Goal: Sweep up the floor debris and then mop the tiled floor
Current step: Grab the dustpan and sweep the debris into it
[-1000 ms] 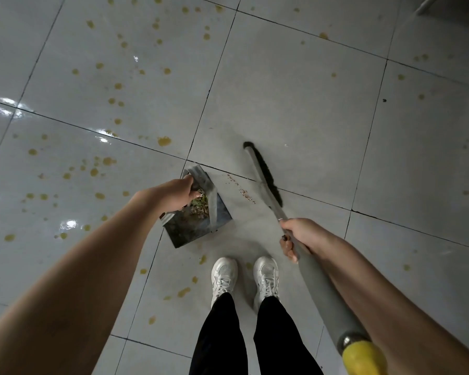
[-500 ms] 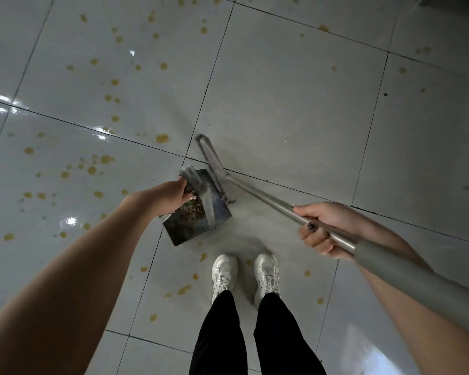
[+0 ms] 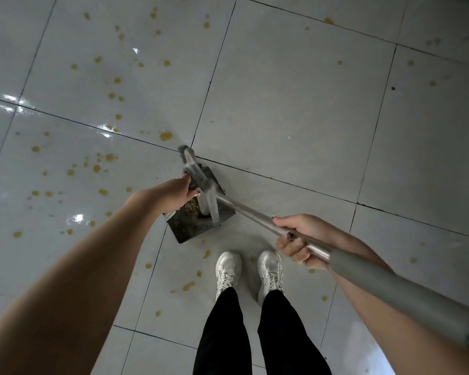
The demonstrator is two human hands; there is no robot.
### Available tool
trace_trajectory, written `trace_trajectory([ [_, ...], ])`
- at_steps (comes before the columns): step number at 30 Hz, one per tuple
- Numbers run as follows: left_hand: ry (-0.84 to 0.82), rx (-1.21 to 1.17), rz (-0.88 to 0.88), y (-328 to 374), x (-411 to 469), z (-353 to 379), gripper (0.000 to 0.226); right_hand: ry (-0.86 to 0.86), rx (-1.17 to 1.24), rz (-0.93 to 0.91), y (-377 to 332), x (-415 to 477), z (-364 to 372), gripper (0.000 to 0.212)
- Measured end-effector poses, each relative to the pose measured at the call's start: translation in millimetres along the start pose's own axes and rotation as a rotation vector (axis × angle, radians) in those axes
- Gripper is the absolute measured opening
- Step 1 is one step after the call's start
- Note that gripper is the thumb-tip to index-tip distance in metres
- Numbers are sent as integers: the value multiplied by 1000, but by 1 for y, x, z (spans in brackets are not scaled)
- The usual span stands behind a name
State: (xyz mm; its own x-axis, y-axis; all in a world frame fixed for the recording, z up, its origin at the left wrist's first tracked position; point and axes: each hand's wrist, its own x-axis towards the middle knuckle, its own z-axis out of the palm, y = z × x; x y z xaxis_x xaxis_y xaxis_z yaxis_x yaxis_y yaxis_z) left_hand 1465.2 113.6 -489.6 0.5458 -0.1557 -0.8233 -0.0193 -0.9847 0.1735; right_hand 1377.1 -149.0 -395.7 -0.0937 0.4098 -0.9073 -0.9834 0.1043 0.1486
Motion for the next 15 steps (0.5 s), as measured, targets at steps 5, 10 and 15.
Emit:
trace_trajectory([
  [5,3,-8,-18,-1,0,1,44,120,-147,-56,-7,-35,-21,25],
  [10,0,-7,-20,3,-3,1,42,332,-310,-165,-12,-23,-9,7],
  [15,4,-25,-10,-1,-6,5,41,212,-212,-102,-4,5,12,17],
])
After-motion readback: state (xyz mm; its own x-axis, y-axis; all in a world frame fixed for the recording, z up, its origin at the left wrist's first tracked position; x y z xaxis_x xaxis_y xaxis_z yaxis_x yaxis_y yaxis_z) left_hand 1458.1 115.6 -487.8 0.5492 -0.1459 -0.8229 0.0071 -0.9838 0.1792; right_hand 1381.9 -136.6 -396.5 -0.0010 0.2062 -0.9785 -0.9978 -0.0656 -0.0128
